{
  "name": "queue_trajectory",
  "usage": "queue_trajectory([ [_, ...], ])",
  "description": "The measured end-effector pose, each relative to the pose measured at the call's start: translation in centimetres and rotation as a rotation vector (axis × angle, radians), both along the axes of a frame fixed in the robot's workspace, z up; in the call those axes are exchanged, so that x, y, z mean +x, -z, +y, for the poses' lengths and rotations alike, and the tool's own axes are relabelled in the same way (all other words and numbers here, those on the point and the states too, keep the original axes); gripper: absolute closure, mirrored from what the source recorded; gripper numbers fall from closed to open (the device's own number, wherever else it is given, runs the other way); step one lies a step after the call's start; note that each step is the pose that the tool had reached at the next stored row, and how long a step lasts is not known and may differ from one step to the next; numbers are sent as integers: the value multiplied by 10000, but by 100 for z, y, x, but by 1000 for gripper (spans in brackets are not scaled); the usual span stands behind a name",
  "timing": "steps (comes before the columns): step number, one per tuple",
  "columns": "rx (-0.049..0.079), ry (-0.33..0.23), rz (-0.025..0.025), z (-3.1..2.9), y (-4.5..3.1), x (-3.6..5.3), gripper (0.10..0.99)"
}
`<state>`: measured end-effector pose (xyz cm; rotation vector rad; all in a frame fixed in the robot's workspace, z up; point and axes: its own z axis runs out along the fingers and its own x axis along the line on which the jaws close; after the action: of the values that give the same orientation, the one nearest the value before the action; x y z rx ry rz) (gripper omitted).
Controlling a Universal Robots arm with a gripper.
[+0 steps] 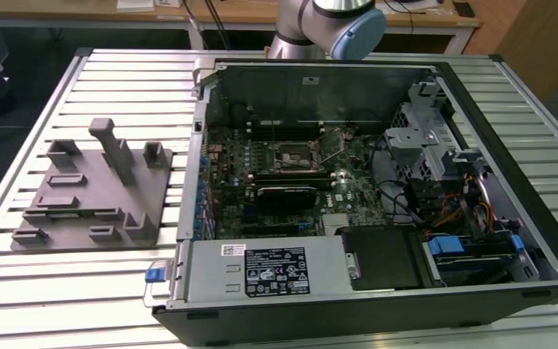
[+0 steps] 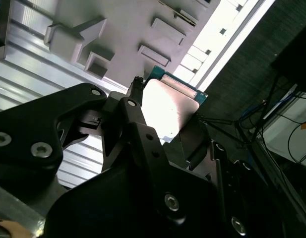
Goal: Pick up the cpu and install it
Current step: 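Pick up the cpu and move it towards the insertion slot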
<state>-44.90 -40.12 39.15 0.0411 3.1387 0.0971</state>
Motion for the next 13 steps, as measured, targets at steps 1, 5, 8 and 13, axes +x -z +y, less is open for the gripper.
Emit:
queue_trajectory([
  [1,0,0,0,0,-16,0,545],
  [5,1,0,-3,1,-82,0,545],
  [8,2,0,-6,1,-135,0,545],
  [13,2,0,-6,1,-144,0,545],
])
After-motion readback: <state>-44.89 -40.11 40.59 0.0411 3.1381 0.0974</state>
